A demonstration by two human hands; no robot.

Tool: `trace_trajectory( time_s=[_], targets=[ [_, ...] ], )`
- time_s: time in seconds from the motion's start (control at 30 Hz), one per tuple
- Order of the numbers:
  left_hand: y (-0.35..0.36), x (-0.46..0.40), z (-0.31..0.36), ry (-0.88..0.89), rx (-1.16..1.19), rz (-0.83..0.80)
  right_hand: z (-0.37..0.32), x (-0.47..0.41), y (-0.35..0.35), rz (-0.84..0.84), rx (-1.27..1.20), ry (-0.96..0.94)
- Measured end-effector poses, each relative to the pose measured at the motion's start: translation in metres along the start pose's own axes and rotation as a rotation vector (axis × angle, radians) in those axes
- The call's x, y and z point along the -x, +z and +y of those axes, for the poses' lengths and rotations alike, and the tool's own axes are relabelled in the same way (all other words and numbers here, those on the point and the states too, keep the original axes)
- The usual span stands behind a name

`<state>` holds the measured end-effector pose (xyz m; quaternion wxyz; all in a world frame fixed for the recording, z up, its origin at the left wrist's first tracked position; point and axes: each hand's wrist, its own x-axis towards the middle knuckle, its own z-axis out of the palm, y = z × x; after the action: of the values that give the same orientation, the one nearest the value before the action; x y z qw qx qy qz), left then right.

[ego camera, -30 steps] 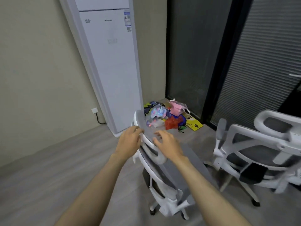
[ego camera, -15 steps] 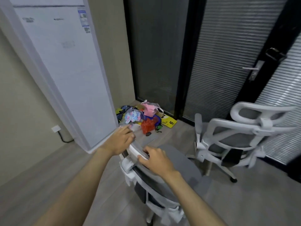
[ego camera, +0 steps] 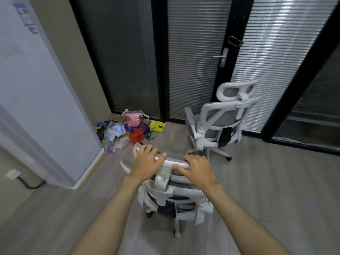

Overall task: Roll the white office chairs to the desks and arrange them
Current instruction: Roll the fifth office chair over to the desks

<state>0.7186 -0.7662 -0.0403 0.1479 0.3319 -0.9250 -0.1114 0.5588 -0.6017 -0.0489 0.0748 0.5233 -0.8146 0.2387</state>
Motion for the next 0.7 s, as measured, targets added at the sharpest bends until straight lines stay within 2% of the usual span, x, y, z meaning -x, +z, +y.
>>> trace_trajectory(
  time_s=[0.2,0.43,0.7],
  targets=[
    [-0.001,0.060,0.038,0.144,0.110,-0.014,0.013,0.075,-0.034,0.004,0.010,0.087],
    [0.002,0.124,0.101,0.256,0.111,-0.072,0.026,0.176,-0.077,0.113,0.052,0.187],
    [0.015,0.202,0.213,0.406,0.142,-0.162,0.054,0.314,-0.146,0.138,0.038,0.457]
  ],
)
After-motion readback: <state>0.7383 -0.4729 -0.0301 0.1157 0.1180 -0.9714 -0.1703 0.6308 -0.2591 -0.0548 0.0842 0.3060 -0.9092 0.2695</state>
